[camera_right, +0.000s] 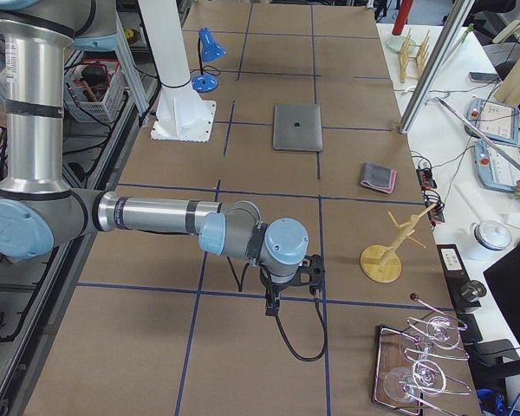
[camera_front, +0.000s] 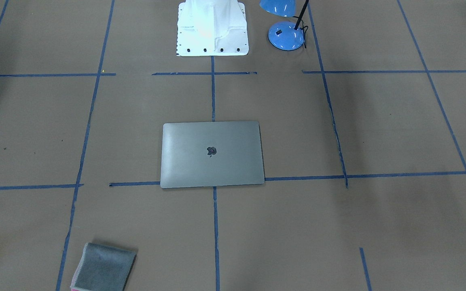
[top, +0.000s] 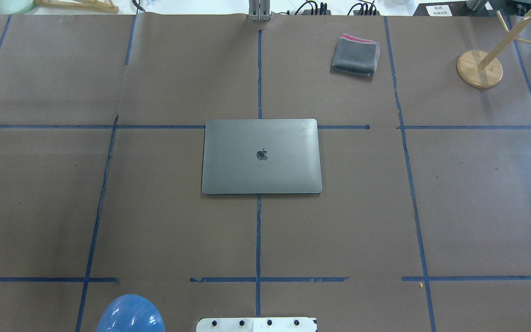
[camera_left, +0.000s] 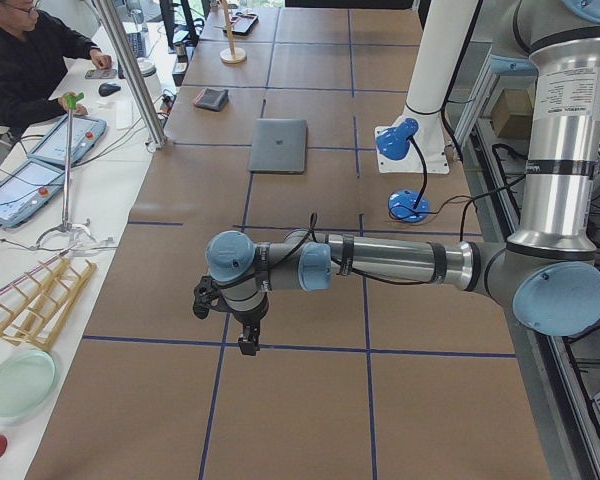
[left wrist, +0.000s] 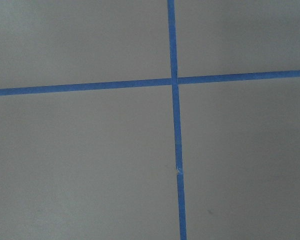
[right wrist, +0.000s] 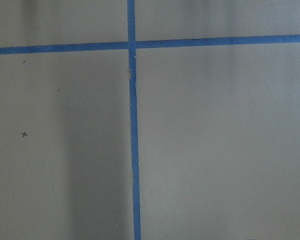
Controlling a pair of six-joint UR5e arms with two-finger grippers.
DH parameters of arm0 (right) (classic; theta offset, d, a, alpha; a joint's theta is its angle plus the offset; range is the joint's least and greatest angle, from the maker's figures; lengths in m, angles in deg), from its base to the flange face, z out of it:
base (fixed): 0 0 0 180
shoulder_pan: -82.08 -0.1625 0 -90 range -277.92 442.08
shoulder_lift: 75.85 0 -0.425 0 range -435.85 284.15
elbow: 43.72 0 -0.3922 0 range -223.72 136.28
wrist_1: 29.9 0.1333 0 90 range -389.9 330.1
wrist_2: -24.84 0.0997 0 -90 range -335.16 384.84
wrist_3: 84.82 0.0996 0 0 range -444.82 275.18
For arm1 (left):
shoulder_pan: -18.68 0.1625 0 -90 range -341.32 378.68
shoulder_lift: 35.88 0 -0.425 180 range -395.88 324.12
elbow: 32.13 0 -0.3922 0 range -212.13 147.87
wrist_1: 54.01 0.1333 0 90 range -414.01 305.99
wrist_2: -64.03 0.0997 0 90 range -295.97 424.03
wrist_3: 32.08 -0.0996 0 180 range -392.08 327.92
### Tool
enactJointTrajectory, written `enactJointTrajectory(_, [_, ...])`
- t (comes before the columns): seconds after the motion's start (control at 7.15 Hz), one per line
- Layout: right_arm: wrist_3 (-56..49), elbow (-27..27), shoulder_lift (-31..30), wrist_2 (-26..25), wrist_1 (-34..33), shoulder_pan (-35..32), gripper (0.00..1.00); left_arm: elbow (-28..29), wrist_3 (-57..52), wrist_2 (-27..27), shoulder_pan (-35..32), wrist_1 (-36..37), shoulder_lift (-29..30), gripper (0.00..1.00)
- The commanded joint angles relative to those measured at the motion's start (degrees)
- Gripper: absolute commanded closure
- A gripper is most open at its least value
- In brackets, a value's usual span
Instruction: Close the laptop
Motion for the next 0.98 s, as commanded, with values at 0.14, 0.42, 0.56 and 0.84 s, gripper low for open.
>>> enactJointTrajectory(0.14, [0.22,0.10,0.00,-0.03,0.01,-0.06,0.00,-0.02,0.02,-0.03,-0.07,-0.01,0.08,0.00])
enactJointTrajectory(0.42, [0.22,0.10,0.09,-0.03,0.01,-0.15,0.00,-0.11,0.02,-0.03,0.02,-0.01,0.08,0.00])
enactJointTrajectory(0.56, [0.22,0.27,0.18,-0.03,0.01,-0.24,0.00,-0.02,0.02,-0.03,0.02,-0.01,0.08,0.00])
enactJointTrajectory(0.84, [0.31,0.54,0.70,-0.03,0.01,-0.42,0.00,-0.02,0.02,-0.03,0.02,-0.10,0.08,0.00])
